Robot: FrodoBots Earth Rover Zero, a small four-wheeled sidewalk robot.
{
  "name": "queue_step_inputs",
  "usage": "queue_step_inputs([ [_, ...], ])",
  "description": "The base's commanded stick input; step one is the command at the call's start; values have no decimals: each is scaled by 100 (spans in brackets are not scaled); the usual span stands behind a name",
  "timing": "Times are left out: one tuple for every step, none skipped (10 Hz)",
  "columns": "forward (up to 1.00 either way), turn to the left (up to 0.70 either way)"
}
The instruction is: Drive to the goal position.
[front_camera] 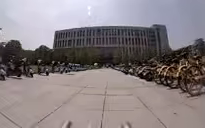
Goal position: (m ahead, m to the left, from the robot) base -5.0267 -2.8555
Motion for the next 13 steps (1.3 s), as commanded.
queue_step_inputs([
  [100,0],
  [100,-20],
  [100,-5],
  [100,0],
  [100,-19],
  [100,-23],
  [100,-23],
  [100,-23],
  [100,-22],
  [100,-12],
  [100,0],
  [100,0],
  [100,0],
])
